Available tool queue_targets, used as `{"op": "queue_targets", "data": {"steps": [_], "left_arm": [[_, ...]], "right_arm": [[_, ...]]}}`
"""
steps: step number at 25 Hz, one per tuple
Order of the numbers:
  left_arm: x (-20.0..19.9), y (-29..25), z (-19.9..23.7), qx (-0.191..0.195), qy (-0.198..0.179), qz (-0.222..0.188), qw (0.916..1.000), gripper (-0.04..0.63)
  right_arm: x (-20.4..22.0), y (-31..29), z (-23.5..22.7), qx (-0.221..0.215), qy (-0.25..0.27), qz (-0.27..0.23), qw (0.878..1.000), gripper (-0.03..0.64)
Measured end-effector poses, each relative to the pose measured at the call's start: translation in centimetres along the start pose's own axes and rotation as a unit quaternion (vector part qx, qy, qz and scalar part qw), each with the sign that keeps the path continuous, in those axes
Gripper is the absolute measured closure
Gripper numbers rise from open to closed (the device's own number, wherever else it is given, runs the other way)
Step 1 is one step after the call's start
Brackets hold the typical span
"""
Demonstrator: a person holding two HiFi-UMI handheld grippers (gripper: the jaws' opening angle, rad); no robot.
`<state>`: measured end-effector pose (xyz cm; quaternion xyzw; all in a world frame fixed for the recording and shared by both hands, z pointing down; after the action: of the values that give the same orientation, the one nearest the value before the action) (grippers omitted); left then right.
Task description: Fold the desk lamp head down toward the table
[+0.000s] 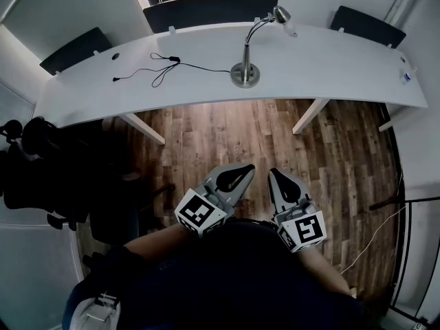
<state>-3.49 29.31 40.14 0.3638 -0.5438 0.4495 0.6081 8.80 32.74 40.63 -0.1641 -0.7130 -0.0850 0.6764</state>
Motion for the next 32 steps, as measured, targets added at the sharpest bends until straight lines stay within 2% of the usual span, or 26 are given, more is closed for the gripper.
{"op": "queue_targets", "data": {"steps": [4,10,16,23,32], "left_arm": [[-0.9,-3.0,7.2,0.014,0.007,-0.008,0.9998,0.591],[-4.2,-7.4,18.3,0.043,-0.004,-0.010,0.9990,0.591],[-5.8,-10.4,26.9,0.058,-0.002,-0.009,0.9983,0.591],[-6.3,-12.8,31.2,0.039,0.006,-0.005,0.9992,0.591],[-5.7,-15.6,35.0,-0.011,-0.004,0.012,0.9999,0.591]], "right_arm": [[-0.4,-6.6,-2.7,0.017,0.004,0.006,1.000,0.607],[-3.1,-17.1,-5.9,0.033,0.020,0.006,0.999,0.607],[-5.3,-25.1,-8.7,0.057,0.039,0.005,0.998,0.607],[-6.1,-29.0,-11.4,0.051,0.067,0.013,0.996,0.606],[-7.4,-32.6,-15.4,0.022,0.093,0.012,0.995,0.606]]}}
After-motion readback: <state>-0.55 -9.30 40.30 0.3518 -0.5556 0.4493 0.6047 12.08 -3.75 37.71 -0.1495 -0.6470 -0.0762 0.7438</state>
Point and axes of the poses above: the fingertips, and each gripper's own axes: y backward along the fingers, z to its left, x out of its underside, the point moved 6 cm from there along y, backward along the fingers, and after that the axes turned 7 degrees about x, right-handed, at the moved point
